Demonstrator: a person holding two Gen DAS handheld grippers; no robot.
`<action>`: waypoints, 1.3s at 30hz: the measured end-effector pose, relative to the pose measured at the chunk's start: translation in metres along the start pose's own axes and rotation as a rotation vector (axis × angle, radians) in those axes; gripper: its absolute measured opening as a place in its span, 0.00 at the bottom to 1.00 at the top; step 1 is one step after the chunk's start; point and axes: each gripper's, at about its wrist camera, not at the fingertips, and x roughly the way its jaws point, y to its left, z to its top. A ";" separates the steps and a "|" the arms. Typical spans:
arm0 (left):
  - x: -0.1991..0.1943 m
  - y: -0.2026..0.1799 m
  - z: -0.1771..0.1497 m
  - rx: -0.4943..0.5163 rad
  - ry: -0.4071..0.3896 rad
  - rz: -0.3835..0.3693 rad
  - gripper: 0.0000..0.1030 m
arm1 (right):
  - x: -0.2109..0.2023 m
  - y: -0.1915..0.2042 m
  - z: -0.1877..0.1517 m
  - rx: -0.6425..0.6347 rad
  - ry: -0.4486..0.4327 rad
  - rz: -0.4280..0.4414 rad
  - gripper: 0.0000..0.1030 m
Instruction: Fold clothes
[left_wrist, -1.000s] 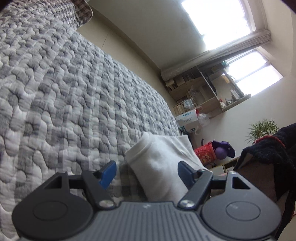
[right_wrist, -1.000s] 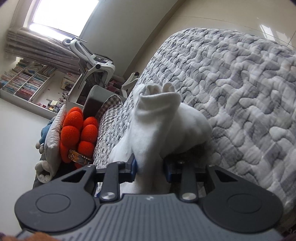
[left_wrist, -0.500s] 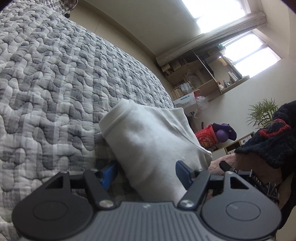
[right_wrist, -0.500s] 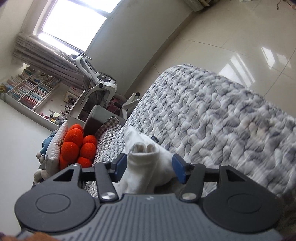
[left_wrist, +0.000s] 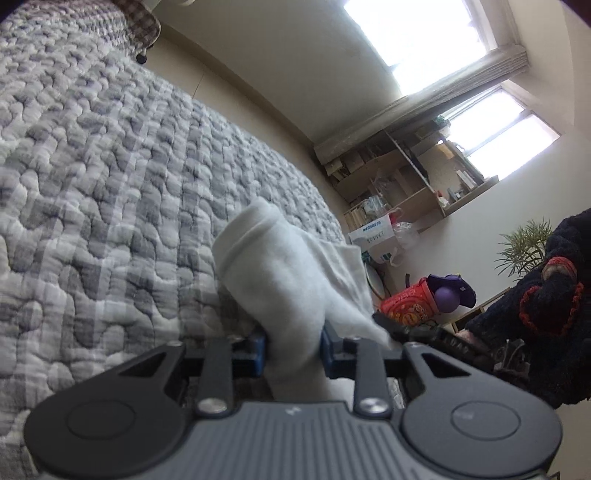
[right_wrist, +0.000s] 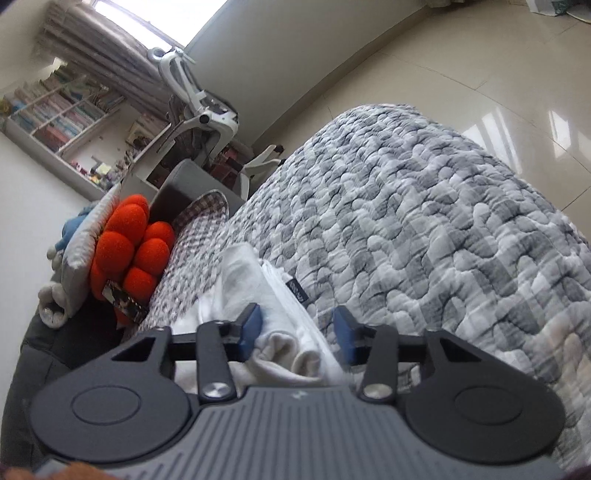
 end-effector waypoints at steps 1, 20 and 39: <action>-0.002 -0.001 0.004 -0.001 -0.006 0.003 0.27 | 0.000 0.003 -0.003 -0.017 0.001 -0.010 0.34; -0.022 -0.042 0.022 0.204 -0.229 0.135 0.35 | 0.033 0.077 -0.005 -0.420 -0.188 -0.111 0.41; -0.008 -0.047 -0.033 0.640 -0.120 0.103 0.40 | 0.067 0.007 -0.004 -0.272 -0.171 -0.042 0.42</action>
